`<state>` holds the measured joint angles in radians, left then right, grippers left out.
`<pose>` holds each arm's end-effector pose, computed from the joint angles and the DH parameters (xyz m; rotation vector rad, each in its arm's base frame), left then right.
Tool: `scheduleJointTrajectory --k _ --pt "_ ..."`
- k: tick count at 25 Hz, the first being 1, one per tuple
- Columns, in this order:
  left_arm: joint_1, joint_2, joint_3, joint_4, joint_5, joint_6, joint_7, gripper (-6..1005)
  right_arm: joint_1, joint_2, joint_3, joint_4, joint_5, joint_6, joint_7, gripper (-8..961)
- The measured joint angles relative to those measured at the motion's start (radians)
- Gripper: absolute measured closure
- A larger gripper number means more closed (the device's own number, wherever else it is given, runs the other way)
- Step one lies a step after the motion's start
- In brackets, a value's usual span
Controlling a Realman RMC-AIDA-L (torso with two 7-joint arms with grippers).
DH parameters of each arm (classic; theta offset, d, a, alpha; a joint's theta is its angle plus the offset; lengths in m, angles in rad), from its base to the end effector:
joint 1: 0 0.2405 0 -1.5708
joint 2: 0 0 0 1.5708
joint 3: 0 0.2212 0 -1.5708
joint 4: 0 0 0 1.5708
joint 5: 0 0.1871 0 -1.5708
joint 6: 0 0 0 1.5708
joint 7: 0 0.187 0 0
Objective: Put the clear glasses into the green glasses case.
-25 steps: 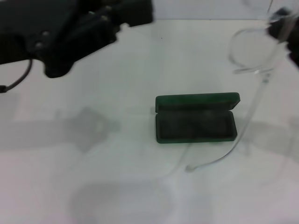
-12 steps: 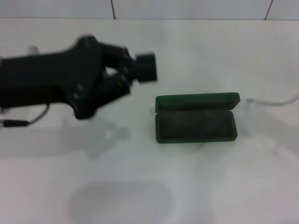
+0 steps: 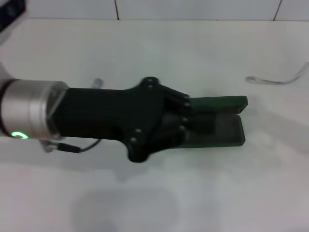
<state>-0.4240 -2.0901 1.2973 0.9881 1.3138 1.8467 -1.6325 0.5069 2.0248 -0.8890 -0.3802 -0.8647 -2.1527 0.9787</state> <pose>-0.0709 0.2303 -0.0004 2.6064 0.2371 1.2010 0.1170 0.2621 0.1137 -1.9303 -0.1940 1.9372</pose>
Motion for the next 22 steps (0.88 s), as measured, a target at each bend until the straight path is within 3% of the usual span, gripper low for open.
scheduleJointTrajectory --k 4,13,22 --pt "-0.042 -0.001 0.054 -0.041 -0.058 0.0 0.028 916 0.049 0.003 -0.02 0.025 0.001 0.001 -0.042 885" --pt "-0.065 -0.002 0.072 -0.043 -0.173 -0.003 0.05 916 0.158 0.003 -0.112 0.142 -0.001 0.012 -0.222 885" --pt "-0.074 -0.004 0.089 -0.041 -0.22 -0.003 0.07 916 0.192 0.003 -0.148 0.188 -0.004 0.03 -0.262 885"
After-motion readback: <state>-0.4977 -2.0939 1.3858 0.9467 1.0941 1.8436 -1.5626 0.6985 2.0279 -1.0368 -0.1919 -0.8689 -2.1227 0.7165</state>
